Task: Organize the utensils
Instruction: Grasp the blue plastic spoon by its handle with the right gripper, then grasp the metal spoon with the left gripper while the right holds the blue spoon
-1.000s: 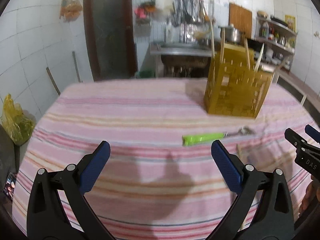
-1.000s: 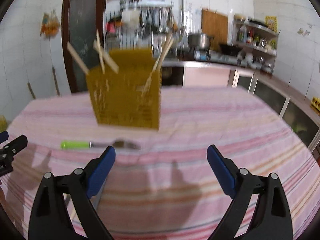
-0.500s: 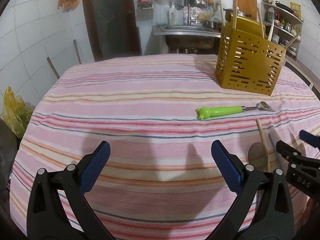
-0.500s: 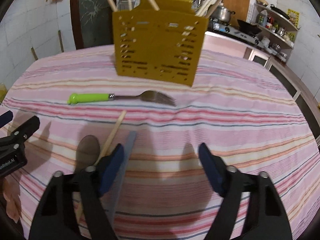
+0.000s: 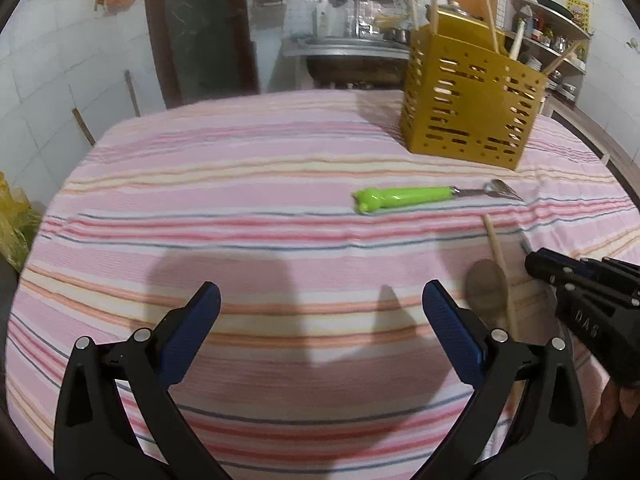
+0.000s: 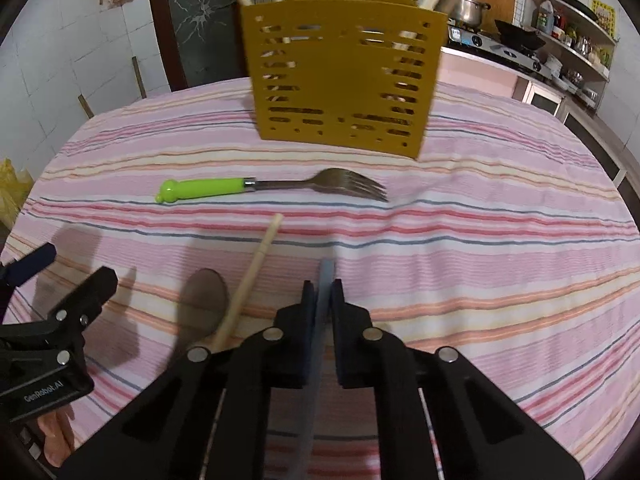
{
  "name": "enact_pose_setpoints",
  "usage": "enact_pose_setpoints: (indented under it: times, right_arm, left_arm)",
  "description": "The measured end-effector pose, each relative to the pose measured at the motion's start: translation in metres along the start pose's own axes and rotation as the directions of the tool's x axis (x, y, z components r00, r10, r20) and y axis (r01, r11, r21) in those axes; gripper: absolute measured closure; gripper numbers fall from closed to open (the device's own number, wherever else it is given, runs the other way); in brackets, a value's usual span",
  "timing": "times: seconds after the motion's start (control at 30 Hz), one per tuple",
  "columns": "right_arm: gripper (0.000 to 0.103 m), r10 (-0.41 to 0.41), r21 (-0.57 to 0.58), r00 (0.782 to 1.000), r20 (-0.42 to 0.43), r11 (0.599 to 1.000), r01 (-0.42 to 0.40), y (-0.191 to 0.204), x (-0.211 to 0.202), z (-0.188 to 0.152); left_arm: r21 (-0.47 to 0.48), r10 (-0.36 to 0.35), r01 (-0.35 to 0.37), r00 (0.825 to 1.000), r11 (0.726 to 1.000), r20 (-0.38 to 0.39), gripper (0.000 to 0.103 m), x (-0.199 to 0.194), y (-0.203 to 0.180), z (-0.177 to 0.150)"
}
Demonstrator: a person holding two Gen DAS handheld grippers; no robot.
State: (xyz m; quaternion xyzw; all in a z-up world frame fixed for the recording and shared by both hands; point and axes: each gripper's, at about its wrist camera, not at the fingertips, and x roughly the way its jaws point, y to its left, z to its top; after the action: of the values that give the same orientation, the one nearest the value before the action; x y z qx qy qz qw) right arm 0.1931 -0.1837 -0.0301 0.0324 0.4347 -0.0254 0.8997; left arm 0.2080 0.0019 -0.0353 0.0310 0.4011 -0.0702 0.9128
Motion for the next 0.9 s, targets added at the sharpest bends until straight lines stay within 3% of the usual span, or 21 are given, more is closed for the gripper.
enact_pose_setpoints:
  times: [0.3, 0.6, 0.73, 0.87, 0.9]
  right_arm:
    - [0.094, -0.046, 0.013, 0.999, 0.004, 0.999, 0.046, -0.063, 0.003, 0.002]
    - [0.094, -0.008, 0.058, 1.0, 0.03, 0.998, 0.006, -0.08, 0.007, -0.001]
    - [0.094, -0.001, 0.06, 0.999, 0.036, 0.998, -0.001, -0.083, 0.007, -0.003]
    - [0.094, -0.001, 0.059, 0.999, 0.039, 0.998, -0.002, -0.084, 0.007, -0.004]
    - [0.094, -0.001, 0.059, 0.999, 0.038, 0.998, -0.002, -0.084, 0.007, -0.004]
  left_arm:
    - [0.079, -0.066, 0.07, 0.996, 0.994, -0.053, 0.005, 0.002, -0.045, 0.0]
    - [0.153, -0.016, 0.03, 0.996, 0.988, -0.091, 0.006, 0.015, -0.072, -0.004]
    - [0.133, -0.016, 0.03, 0.994, 0.991, -0.105, 0.006, 0.021, -0.073, -0.001]
    - [0.094, -0.038, 0.05, 0.991, 0.994, -0.127, 0.012, 0.027, -0.073, 0.003]
    - [0.096, -0.043, 0.055, 0.991, 0.994, -0.127, 0.018, 0.027, -0.075, 0.004]
